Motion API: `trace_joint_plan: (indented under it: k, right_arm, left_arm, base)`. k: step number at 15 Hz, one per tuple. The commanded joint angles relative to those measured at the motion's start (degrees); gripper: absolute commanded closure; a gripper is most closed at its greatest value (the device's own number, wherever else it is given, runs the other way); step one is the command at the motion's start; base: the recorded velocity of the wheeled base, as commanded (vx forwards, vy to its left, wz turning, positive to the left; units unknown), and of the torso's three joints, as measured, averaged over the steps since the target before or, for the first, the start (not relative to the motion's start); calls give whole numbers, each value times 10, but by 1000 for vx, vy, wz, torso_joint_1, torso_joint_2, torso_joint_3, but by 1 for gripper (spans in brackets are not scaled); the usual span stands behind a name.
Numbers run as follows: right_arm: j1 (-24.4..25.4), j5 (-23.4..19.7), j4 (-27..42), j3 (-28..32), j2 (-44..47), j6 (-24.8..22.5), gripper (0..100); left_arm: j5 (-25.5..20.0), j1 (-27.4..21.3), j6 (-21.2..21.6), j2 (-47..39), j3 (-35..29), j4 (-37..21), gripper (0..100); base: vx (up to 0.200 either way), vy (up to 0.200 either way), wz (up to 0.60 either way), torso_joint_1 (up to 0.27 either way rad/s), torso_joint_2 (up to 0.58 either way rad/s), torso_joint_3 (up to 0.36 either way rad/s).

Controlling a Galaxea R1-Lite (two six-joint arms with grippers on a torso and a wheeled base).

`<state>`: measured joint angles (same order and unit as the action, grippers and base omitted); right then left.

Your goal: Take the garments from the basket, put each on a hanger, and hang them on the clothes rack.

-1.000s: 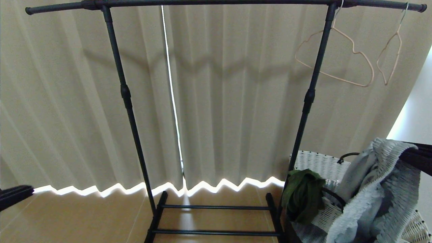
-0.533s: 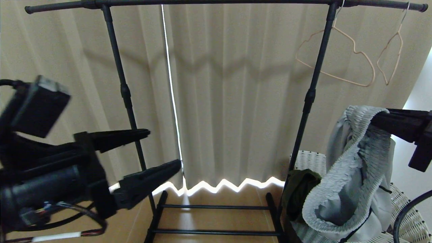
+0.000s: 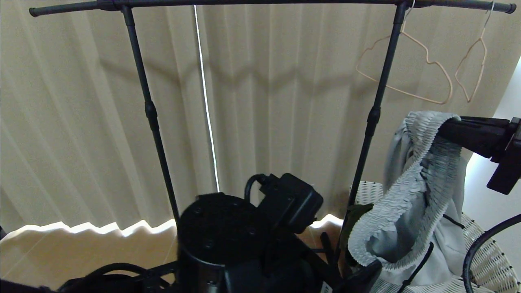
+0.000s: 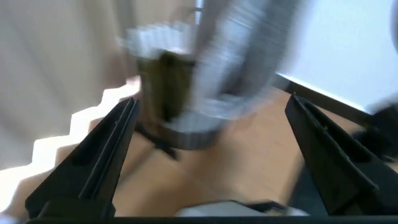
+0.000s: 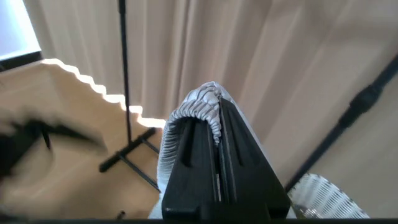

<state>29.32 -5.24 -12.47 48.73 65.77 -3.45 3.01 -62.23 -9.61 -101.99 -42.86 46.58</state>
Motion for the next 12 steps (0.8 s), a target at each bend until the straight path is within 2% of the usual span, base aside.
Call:
trace_joint_plan:
  k: [1,3,6,8,12]
  right_arm:
    - [20,0,1,1,-22,2,100]
    - [41,1,3,-1,-41,2,100]
    - [46,0,2,-5,-49,2,100]
    - [49,0,2,-6,-54,3,100]
    - [56,0,0,-6,-58,3,100]
  left_arm:
    - [2,-17,-9,-64,-35,2,0]
    - [3,-5,-17,-88,-53,2,0]
    - [16,19,-21,-120,-77,2,0]
    - [32,23,-22,-133,-78,2,0]
    - [32,25,-22,-134,-72,2,0]
  base:
    - [0,0,0,0,0,0]
    - [0,0,0,0,0,0]
    - [0,0,0,0,0,0]
    - [0,0,0,0,0,0]
    - [0,0,0,0,0,0]
